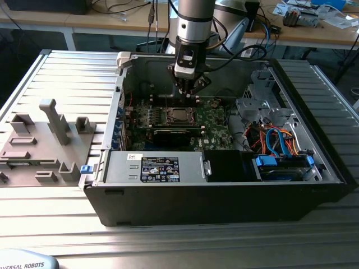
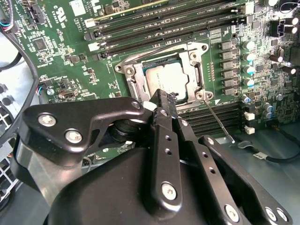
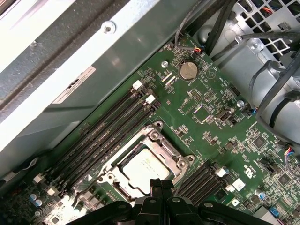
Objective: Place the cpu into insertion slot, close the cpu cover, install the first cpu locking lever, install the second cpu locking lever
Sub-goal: 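Install the first cpu locking lever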
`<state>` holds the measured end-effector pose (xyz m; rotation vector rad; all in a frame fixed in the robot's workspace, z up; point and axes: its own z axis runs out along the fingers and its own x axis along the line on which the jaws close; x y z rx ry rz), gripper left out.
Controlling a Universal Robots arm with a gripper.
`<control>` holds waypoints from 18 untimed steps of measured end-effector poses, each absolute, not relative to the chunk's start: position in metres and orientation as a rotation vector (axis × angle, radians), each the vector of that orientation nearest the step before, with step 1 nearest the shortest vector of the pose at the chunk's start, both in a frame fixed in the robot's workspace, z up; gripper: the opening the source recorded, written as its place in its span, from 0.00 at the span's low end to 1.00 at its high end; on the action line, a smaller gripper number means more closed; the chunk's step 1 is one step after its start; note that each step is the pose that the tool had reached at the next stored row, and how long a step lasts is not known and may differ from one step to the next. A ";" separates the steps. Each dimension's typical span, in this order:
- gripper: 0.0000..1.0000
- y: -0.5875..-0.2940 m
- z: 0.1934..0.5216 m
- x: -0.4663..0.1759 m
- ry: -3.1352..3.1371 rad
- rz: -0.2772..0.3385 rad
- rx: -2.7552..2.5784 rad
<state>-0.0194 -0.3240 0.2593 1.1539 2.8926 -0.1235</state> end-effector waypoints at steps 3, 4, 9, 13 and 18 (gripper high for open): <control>0.11 -0.324 0.259 -0.019 2.894 -0.124 1.150; 0.11 -0.324 0.259 -0.019 2.894 -0.123 1.149; 0.11 -0.324 0.259 -0.019 2.898 -0.123 1.139; 0.11 -0.324 0.259 -0.019 2.900 -0.123 1.132; 0.11 -0.324 0.259 -0.019 2.903 -0.123 1.124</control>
